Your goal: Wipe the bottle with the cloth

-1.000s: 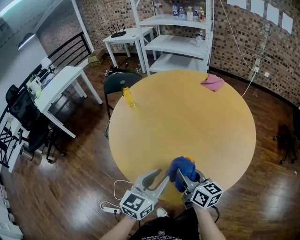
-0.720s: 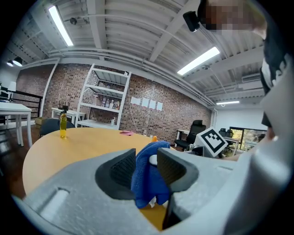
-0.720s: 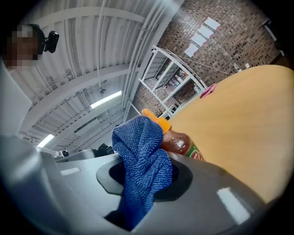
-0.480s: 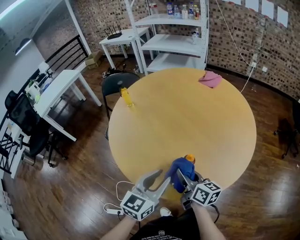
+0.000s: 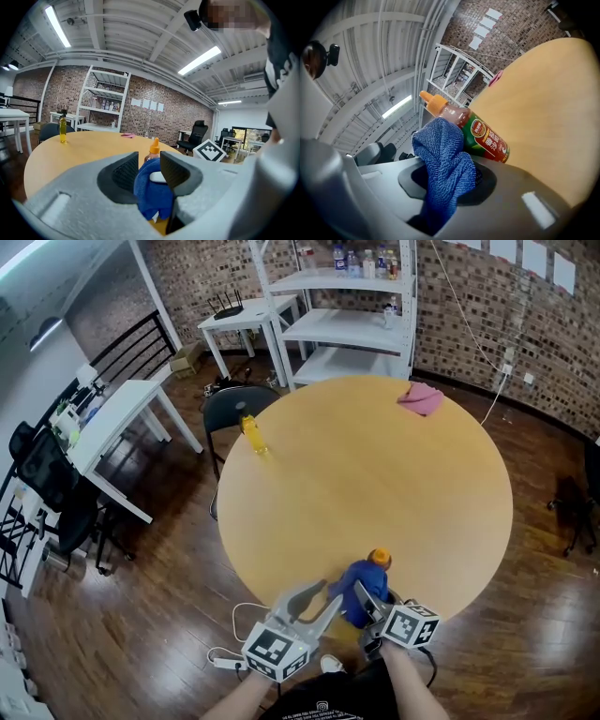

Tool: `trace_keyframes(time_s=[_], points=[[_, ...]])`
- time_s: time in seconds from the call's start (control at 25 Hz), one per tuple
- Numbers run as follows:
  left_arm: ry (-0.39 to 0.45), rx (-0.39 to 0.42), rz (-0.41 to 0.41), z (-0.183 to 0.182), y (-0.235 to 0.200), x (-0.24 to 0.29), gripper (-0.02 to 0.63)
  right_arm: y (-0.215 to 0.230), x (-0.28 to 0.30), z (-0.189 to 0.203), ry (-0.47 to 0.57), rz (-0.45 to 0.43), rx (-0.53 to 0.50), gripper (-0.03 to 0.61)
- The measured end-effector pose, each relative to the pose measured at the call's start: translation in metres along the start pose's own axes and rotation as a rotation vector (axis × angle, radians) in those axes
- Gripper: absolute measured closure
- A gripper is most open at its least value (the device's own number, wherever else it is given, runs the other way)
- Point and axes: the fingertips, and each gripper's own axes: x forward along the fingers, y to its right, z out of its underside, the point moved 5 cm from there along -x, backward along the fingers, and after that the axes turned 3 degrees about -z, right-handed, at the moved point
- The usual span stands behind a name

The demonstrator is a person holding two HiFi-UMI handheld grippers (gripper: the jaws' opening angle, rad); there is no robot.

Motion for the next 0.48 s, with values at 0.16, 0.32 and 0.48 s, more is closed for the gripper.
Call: trace_keyframes(time_s=[0.16,0.32,0.48], points=[[0.003,-0.002,-0.001,0.001,-0.001,-0.002,0.466,0.007,0.004,0.010,-0.019,0.024,0.117,0.486],[0.005,-0.001,-0.004,0.000,-0.002,-0.003,0.466,0.014,0.006,0.014,-0.016,0.045,0.276,0.486],[0.008,0.001,-0.001,-0.001,-0.002,-0.003,0.466,0.023,0.006,0.024,0.006,0.072,0.470,0.485]])
